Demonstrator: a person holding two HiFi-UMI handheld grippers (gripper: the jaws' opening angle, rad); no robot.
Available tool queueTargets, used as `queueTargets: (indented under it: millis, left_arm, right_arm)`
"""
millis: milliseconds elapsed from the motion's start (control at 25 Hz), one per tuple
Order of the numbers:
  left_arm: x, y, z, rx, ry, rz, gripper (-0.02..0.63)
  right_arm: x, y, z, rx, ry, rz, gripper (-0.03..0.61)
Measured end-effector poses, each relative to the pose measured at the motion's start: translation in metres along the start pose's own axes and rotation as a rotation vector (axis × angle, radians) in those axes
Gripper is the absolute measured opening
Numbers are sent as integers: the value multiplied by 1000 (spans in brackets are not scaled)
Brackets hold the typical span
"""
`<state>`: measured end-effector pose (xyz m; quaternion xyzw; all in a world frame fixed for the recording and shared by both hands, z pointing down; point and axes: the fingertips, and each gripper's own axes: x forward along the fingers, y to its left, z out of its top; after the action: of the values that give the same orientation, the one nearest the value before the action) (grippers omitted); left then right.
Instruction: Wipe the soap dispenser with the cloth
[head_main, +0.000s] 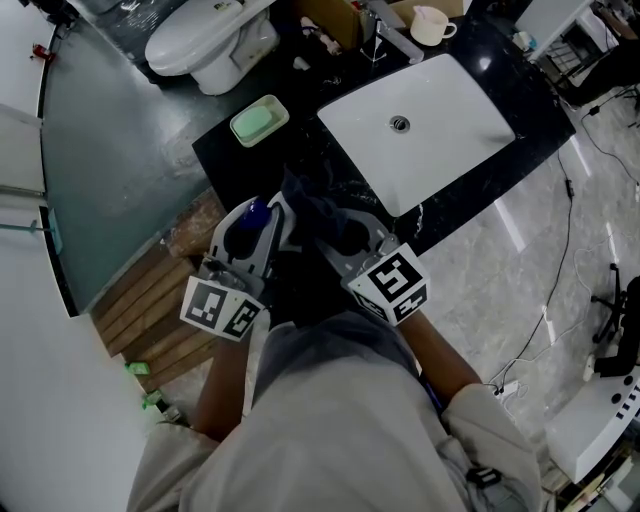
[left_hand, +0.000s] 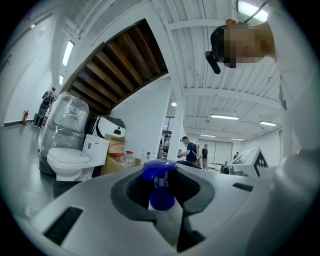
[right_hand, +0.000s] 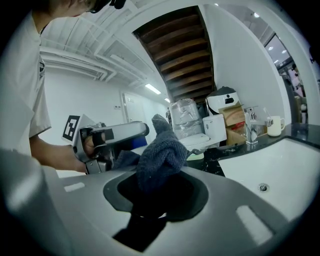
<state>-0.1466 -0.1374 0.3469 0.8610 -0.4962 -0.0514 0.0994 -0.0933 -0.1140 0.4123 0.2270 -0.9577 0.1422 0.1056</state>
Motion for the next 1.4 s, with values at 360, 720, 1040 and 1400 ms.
queueTargets:
  millis: [360, 720, 1040, 1400]
  left_arm:
    - [-1, 2, 1, -5, 3, 3, 89]
    - [0, -3, 0, 9, 4, -8, 89]
    - [-1, -3, -1, 6, 6, -8, 89]
    - [0, -7, -1, 24, 8, -21, 89]
  right_arm:
    - [2, -6, -16, 16, 39, -20, 94]
    - [3, -11, -32, 31, 78, -39, 94]
    - [5, -17, -46, 25, 130, -75, 93]
    - [3, -21, -69, 27, 210, -107, 94]
